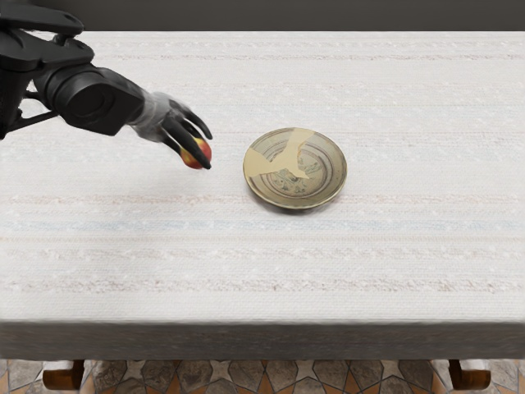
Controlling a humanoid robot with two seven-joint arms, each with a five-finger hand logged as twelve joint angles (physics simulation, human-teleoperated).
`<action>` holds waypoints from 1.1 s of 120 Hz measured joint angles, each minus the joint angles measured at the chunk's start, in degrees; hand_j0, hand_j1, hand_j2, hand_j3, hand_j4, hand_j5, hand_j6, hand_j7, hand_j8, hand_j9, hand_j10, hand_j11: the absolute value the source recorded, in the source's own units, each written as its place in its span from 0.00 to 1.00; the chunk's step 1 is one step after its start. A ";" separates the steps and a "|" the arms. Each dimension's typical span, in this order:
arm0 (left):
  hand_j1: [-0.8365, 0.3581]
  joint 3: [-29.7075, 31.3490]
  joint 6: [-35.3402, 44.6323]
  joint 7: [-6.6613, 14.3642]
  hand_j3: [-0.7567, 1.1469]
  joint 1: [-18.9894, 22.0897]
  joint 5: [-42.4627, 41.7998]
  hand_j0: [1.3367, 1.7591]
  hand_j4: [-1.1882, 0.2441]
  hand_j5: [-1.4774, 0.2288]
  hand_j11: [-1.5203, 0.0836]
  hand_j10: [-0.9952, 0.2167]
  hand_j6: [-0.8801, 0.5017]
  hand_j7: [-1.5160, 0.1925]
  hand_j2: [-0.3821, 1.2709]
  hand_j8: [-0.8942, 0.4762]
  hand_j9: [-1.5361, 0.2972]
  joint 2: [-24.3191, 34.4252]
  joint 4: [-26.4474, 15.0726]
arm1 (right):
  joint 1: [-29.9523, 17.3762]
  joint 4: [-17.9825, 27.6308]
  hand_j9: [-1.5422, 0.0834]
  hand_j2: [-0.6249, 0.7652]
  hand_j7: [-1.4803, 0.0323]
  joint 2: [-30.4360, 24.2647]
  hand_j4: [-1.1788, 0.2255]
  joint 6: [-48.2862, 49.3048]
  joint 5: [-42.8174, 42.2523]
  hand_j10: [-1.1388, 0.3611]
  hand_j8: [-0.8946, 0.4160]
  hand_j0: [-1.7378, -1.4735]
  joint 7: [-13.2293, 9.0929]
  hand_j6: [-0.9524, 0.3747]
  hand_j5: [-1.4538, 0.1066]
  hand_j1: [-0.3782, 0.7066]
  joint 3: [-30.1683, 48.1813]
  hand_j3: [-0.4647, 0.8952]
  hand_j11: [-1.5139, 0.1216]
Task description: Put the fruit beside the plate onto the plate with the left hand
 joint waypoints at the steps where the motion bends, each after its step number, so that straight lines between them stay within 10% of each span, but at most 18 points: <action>1: 0.40 -0.66 -0.06 0.00 0.40 0.01 0.01 0.73 0.27 0.14 0.23 0.43 0.34 0.19 0.46 0.46 0.20 -0.06 0.19 | 0.00 0.00 0.93 0.45 0.96 0.00 0.83 0.00 0.00 0.75 0.67 0.30 0.00 0.70 0.92 0.05 0.00 0.34 0.91; 38: 0.44 -19.51 -0.09 -0.08 0.40 7.58 5.96 0.74 0.26 0.13 0.22 0.40 0.32 0.19 0.47 0.42 0.20 -7.82 9.12 | 0.00 -0.01 0.94 0.45 0.96 0.00 0.83 0.00 0.00 0.75 0.67 0.30 0.00 0.70 0.92 0.05 0.00 0.34 0.91; 81: 0.44 -22.46 0.49 -0.18 0.40 14.14 8.83 0.74 0.27 0.12 0.22 0.41 0.33 0.20 0.47 0.40 0.20 -11.30 15.88 | 0.00 0.00 0.94 0.45 0.96 0.00 0.83 0.00 0.00 0.75 0.67 0.30 0.00 0.70 0.92 0.05 0.00 0.34 0.91; 132: 0.88 -21.47 6.44 0.13 0.40 14.52 10.01 0.76 0.73 0.74 0.82 0.73 0.56 0.77 0.27 0.59 0.72 -5.35 15.88 | 0.00 0.00 0.94 0.45 0.96 0.00 0.83 0.01 0.00 0.75 0.67 0.30 0.00 0.70 0.92 0.05 0.00 0.34 0.91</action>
